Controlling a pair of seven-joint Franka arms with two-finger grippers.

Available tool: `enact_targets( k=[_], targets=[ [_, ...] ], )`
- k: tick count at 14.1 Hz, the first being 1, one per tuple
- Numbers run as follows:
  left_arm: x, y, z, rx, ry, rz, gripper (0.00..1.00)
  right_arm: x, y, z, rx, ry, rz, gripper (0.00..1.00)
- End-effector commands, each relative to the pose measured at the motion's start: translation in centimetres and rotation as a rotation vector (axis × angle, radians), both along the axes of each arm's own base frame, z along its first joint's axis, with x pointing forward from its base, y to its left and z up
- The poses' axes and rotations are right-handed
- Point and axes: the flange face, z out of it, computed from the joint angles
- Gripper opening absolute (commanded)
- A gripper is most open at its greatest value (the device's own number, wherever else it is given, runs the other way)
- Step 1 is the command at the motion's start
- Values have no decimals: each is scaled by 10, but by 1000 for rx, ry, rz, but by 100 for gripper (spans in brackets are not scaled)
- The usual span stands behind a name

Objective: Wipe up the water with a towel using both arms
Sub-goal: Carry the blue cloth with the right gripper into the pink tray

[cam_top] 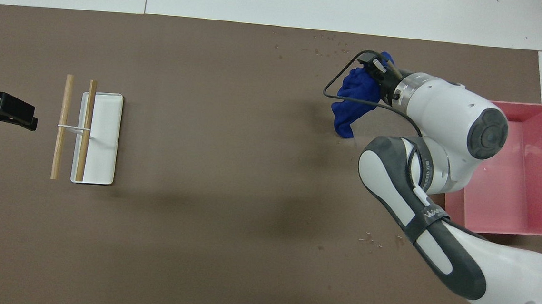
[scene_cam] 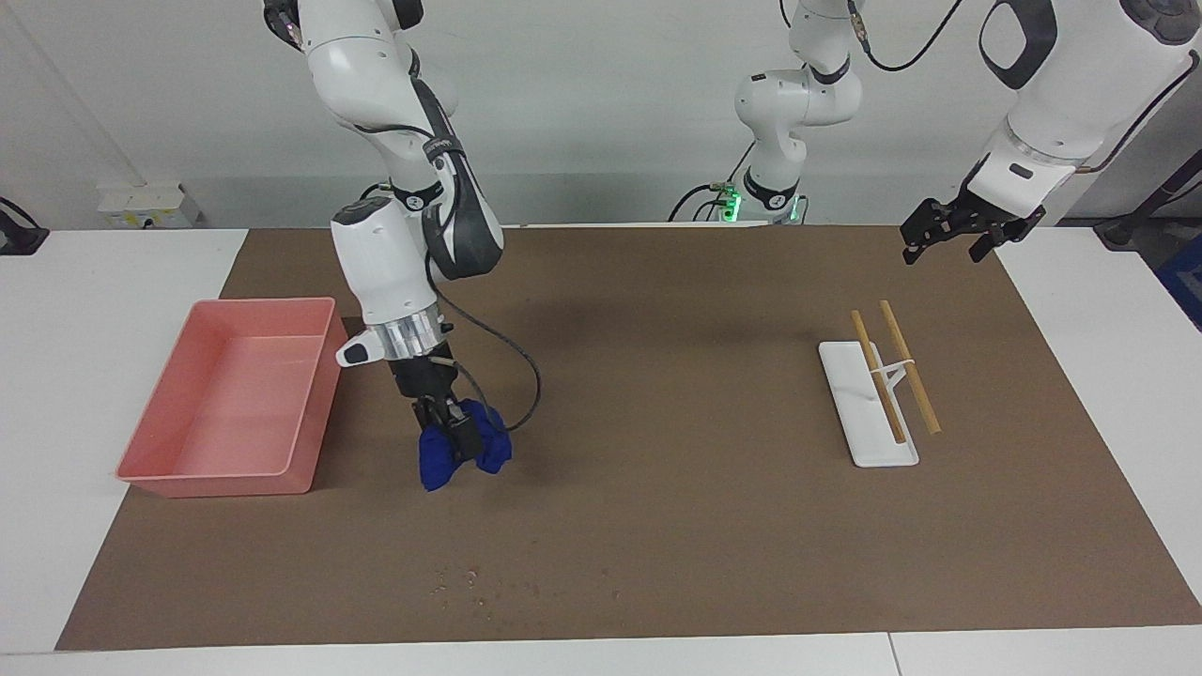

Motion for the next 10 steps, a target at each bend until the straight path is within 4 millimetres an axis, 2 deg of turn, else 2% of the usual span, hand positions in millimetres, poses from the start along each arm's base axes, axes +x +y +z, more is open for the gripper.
enact_targets(
  k=[1,2,4,7,10],
  targets=[
    [-1,-1,4,-12,10,16,100,33,-23,36,-44,-47,40,0],
    [-1,-2,4,-12,10,16,100,28,-27,49,-48,-21,45,0],
    [-4,-2,3,-12,11,17,100,11,-51,87,-62,55,46,0],
    [-4,-4,3,-11,10,19,100,-21,-112,128,-160,153,132,0],
    [-4,-3,3,-11,12,20,100,-58,-178,143,-247,256,244,0]
  ],
)
